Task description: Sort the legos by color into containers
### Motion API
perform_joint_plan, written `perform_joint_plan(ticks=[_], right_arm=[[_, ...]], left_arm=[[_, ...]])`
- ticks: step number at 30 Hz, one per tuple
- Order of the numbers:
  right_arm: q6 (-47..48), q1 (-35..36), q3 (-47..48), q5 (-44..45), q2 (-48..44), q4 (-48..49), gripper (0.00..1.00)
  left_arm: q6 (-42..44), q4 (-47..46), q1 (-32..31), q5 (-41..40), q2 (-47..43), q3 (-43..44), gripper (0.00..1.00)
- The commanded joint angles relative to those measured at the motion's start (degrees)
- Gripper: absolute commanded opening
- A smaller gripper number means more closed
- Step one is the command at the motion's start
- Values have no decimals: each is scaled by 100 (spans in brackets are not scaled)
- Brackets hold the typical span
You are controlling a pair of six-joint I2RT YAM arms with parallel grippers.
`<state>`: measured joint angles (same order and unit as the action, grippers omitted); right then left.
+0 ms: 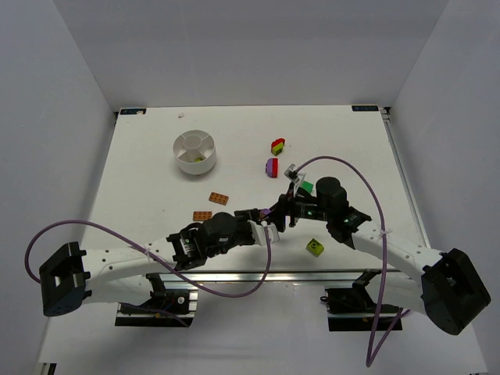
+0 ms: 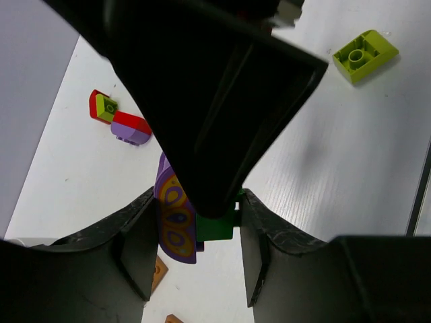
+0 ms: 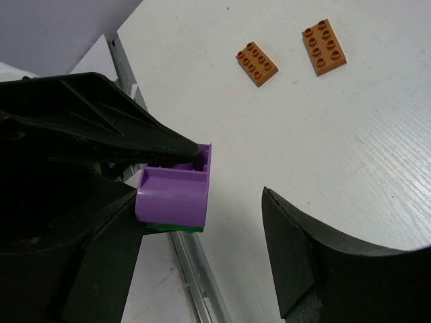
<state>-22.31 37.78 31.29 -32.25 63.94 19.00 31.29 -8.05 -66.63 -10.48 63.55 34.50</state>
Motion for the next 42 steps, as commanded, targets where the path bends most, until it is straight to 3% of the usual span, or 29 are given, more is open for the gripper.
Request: perform_joint_plan(ticks=[1,23,32,42], right_arm=[[279,133,211,122,101,121,72],[358,133,106,166,-295,420,73],[385,124,141,166,-242,358,69],[394,98,123,114,-259,385,54]], left_arm=[[9,-126,-96,90,-132,83,0],[-35,-12,-166,187,79,83,0],[0,6,-166,116,-35,57,0],[18,6,-175,72,-106,39,0]])
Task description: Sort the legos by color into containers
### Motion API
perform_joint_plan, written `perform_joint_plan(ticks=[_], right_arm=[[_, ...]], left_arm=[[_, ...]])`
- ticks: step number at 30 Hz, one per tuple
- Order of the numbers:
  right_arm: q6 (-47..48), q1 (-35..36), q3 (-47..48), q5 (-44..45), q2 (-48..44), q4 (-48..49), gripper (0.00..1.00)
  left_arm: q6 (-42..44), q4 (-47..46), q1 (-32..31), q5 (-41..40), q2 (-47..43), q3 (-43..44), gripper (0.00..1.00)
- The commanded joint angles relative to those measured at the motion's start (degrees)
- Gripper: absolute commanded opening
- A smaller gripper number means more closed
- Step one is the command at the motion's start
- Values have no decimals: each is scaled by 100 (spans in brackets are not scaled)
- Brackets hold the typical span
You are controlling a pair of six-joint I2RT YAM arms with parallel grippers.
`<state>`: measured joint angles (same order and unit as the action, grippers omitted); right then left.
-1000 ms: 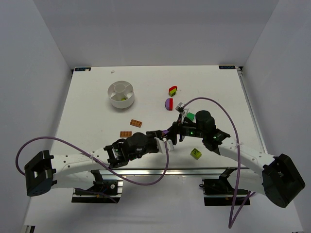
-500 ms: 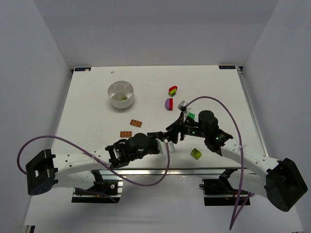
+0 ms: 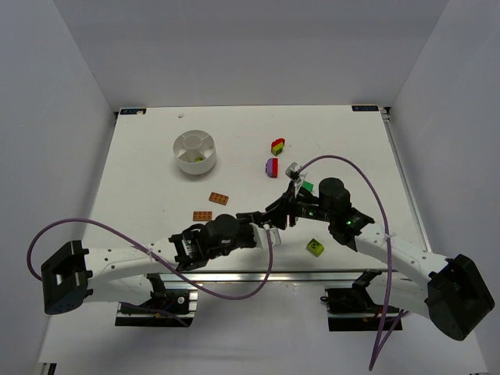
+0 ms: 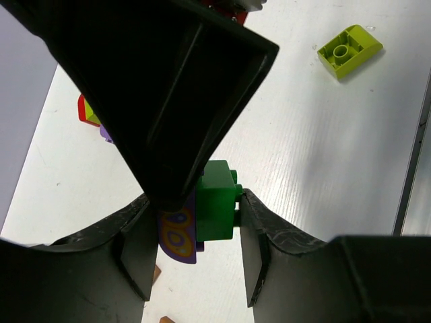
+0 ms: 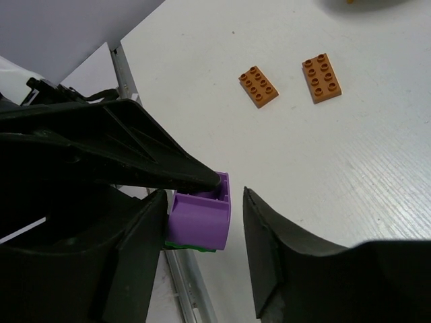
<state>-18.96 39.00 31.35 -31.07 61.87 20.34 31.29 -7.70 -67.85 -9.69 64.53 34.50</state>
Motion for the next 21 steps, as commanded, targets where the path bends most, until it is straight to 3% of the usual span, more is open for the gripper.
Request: perform_joint_plan(ticks=[1,3,6,8,9,10,13,16,17,21], right_arm=[[59,-33,117,-4,-52,251,51],[77,-42,117,-39,-52,251,44],[112,-68,134,-171,-61,260,25],[147,-86,134,-224,-78,251,14],[164,-112,152,-268,-104,243,1],[173,-121,169,-277,-122,225,0],[191,-209,178,-277,-289,190,0],[138,-367,169,-294,-570,181,0],[138,-437,143,-286,-649,190,0],[94,-709,134,-233,-1087,207,0]], left_arm=[[18,-38,-52,-15,-204,30,0],[18,-38,-52,-15,-230,39,0],[-17,-64,-52,-59,-231,39,1],[-61,-91,-52,-85,-248,30,7],[-88,-134,-52,-94,-266,30,11],[-131,-152,-52,-103,-309,30,23],[-316,-223,-52,-138,-458,48,45],[-632,-109,-52,-94,-599,171,56],[-833,-126,-52,-94,-739,180,66],[-1335,-293,-52,-156,-1205,101,85]])
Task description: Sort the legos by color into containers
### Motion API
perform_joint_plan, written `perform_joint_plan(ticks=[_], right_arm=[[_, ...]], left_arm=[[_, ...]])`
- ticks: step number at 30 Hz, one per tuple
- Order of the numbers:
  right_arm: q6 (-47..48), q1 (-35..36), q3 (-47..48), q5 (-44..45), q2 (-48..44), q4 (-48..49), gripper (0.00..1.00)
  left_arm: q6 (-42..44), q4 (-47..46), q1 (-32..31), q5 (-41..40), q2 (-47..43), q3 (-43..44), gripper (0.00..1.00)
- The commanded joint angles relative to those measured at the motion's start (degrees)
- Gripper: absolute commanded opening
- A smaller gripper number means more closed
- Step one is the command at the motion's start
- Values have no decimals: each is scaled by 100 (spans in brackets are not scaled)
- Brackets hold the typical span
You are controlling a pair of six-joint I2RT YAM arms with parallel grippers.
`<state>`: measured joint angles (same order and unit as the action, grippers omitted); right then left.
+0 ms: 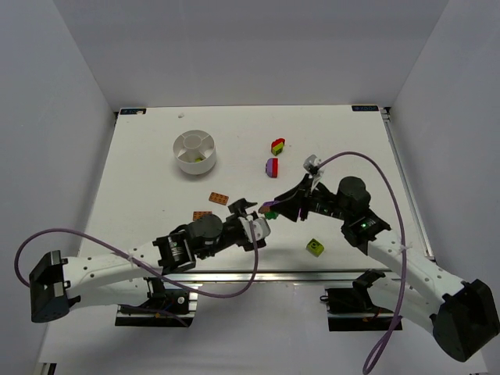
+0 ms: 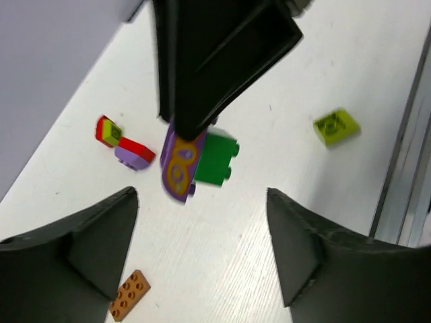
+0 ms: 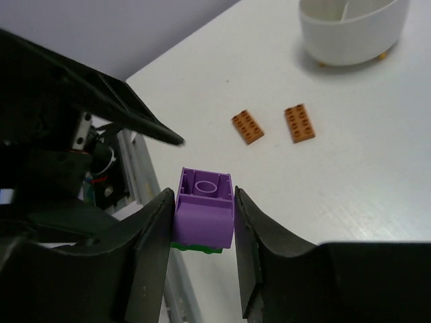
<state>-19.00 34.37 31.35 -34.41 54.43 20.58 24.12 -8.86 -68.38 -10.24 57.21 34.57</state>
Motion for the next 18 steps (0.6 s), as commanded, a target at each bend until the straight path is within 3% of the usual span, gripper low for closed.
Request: perform_joint_plan(ticks=[1,3,8,12,18], right_arm=[[64,-299,134,136,-407,166,0],[20,-483,169,250,-617,131,0],[-95,-721,231,120,-961,174,0],[11,-879,441,-687,-1093,332,0],[-427,-1266,478,-1207,-1128,1095,0]], left_arm=[[-732,-177,0,-84,-561,112,88],[-1189,-81,0,-118,-798,181,96],[-2058,7,0,66,-966,436,98],[-2683,-88,44,206,-721,682,98],[-4142,-895,553,1524,-255,824,98]])
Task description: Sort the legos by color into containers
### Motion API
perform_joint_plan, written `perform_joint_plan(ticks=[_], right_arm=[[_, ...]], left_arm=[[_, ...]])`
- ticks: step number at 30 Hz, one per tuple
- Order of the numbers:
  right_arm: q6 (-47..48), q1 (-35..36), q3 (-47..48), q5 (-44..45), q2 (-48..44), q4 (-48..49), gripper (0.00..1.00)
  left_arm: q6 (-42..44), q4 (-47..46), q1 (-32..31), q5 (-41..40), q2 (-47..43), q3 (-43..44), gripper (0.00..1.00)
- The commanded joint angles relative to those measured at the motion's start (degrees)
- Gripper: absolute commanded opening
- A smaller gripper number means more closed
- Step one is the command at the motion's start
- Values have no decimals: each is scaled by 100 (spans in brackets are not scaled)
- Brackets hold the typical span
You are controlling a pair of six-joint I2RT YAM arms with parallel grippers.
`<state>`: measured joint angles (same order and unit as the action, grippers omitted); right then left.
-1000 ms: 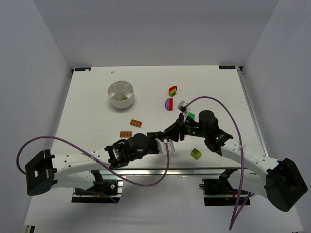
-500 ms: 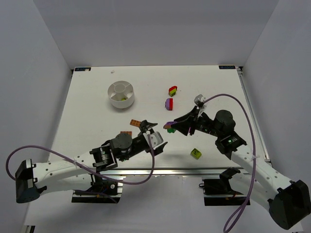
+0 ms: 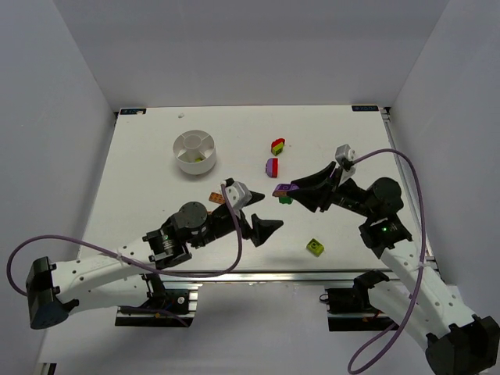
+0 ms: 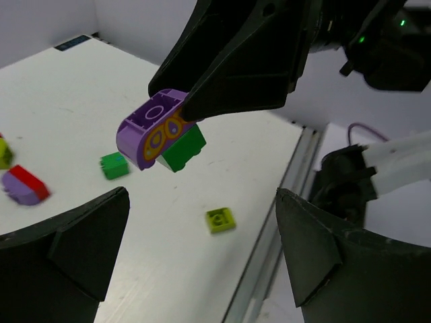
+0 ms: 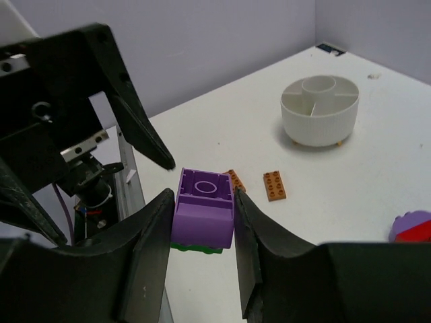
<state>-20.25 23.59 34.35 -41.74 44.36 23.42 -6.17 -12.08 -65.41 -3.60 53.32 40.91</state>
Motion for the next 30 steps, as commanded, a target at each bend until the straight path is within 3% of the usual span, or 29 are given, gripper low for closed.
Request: perform_joint_plan(ticks=[1,9,18,30], right_arm=[[-408,-223,108,-458,-164,979,0],[-655,-408,142,-536,-375,1199,0],[-2130,-540,-51,-1073,-182,2526,0],[-2484,-584,-262,-1109,-173,2844,0]], left_arm=[[-1271,-672,309,939,178,155,98],[-2546,-2314,1090,2011,574,-311,97],[-2880,-2923,1162,2530,1373,66,93],[-3162,-3933,1162,3084,1550,-47,83]])
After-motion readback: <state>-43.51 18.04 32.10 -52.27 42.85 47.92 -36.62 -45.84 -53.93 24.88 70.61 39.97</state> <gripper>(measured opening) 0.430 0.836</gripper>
